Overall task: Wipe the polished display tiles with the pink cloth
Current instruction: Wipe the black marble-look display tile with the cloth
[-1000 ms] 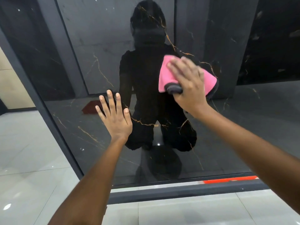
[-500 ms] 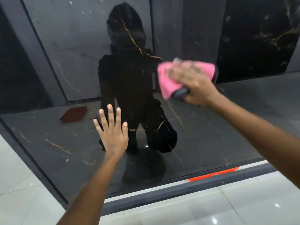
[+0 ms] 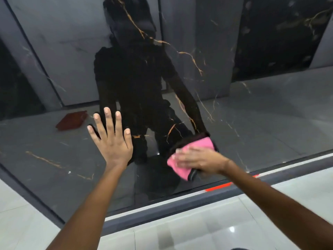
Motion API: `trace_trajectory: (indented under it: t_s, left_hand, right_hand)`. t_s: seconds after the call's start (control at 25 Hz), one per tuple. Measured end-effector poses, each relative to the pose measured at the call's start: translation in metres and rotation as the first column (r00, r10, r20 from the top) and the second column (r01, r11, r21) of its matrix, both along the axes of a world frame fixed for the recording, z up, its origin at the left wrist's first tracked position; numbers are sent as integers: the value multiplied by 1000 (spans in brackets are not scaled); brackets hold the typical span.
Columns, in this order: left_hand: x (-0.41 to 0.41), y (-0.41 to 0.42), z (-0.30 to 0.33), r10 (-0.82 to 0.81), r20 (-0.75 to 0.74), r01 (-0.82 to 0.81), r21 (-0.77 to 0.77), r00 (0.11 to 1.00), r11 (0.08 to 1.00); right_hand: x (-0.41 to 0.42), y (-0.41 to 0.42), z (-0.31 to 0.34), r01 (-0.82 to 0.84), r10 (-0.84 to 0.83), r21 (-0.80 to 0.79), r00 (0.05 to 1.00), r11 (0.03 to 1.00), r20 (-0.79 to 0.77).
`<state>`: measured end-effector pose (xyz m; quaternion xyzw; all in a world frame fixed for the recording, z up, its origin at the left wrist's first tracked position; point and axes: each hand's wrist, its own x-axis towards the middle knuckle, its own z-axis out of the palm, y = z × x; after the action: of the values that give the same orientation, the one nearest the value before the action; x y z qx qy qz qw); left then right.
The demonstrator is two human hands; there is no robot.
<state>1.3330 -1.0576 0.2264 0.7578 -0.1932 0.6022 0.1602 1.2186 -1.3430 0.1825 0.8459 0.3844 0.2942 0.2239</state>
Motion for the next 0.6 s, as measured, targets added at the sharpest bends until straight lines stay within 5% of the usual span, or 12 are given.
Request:
trace_trajectory:
  t_s: [0.04, 0.12, 0.2, 0.28, 0.36, 0.44, 0.52, 0.6]
  left_hand:
    - [0, -1, 1, -6, -4, 6, -4, 1000, 1000]
    - [0, -2, 1, -8, -2, 8, -23, 1000, 1000]
    - [2, -2, -1, -4, 14, 4, -26, 1000, 1000]
    - [4, -2, -2, 1, 26, -1, -17, 1000, 1000]
    - [4, -2, -1, 9, 13, -8, -23, 1000, 1000]
    - [2, -3, -1, -7, 20, 8, -29, 1000, 1000]
    - [0, -1, 3, -17, 29, 18, -25, 999, 1000]
    - [-1, -2, 1, -25, -6, 24, -52, 1000, 998]
  right_hand:
    - [5, 0, 32, -16, 6, 177, 998, 984, 56]
    - [17, 11, 100, -54, -137, 611, 955, 790, 262]
    - [32, 41, 117, -130, -308, 767, 864, 628, 399]
    - [41, 74, 69, -112, -232, 618, 863, 778, 449]
    - [38, 94, -21, 37, -105, 276, 966, 961, 235]
    - [26, 93, -99, 109, -109, 14, 994, 994, 11]
    - [8, 87, -123, 145, -139, 45, 984, 988, -112]
    - [8, 83, -95, 113, -116, 305, 993, 946, -6]
